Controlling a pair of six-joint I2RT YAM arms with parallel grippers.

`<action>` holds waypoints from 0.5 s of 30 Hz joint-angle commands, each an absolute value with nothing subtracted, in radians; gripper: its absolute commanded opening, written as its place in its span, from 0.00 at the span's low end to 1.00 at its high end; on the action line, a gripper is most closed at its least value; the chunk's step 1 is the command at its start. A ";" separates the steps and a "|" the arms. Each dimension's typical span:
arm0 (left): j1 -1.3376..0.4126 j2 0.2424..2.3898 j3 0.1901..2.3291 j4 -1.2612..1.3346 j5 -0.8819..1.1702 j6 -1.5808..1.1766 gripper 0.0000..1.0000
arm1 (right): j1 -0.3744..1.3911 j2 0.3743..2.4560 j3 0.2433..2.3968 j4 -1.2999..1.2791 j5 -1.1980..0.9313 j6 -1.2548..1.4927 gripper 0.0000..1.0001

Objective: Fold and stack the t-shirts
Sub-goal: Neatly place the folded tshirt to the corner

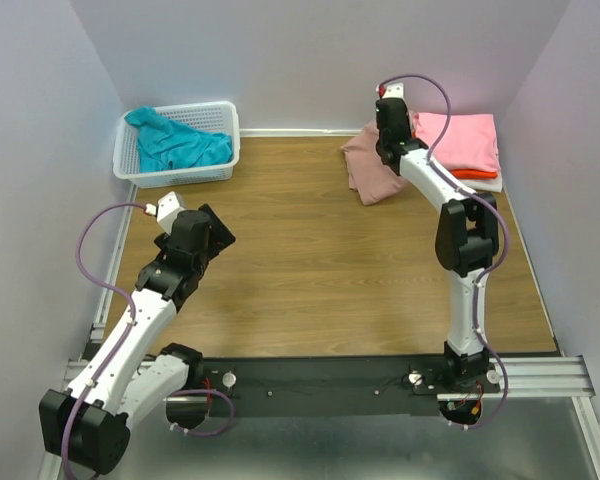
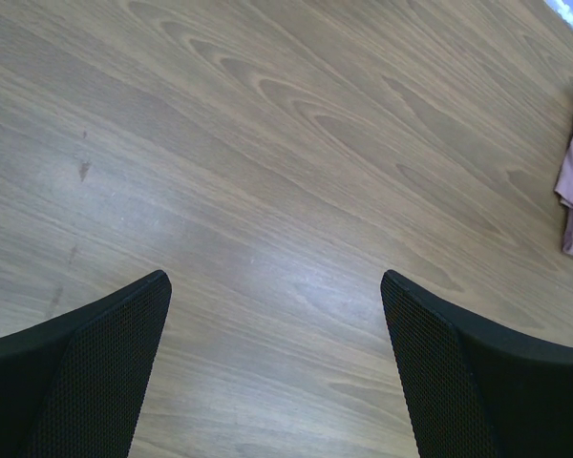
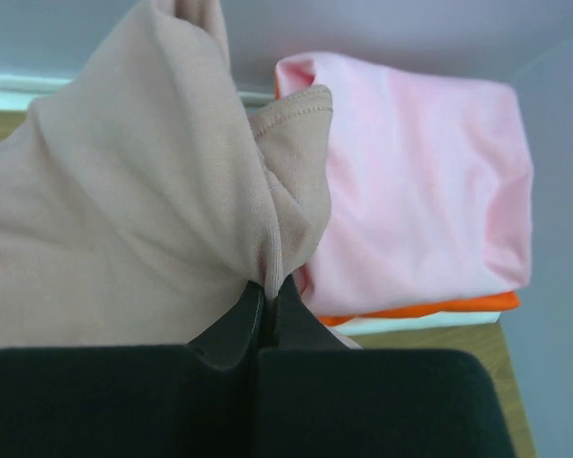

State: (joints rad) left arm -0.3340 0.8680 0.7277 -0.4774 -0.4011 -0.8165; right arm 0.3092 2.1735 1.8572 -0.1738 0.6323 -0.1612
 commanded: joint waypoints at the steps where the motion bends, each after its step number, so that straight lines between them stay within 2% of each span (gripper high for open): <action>1: -0.333 0.893 0.762 -0.497 -0.465 -0.830 0.98 | 0.276 2.213 1.962 -0.144 0.696 -0.247 0.00; 15: -0.331 0.991 0.799 -0.486 -0.483 -0.821 0.98 | 0.190 2.253 2.137 -0.140 0.704 -0.311 0.00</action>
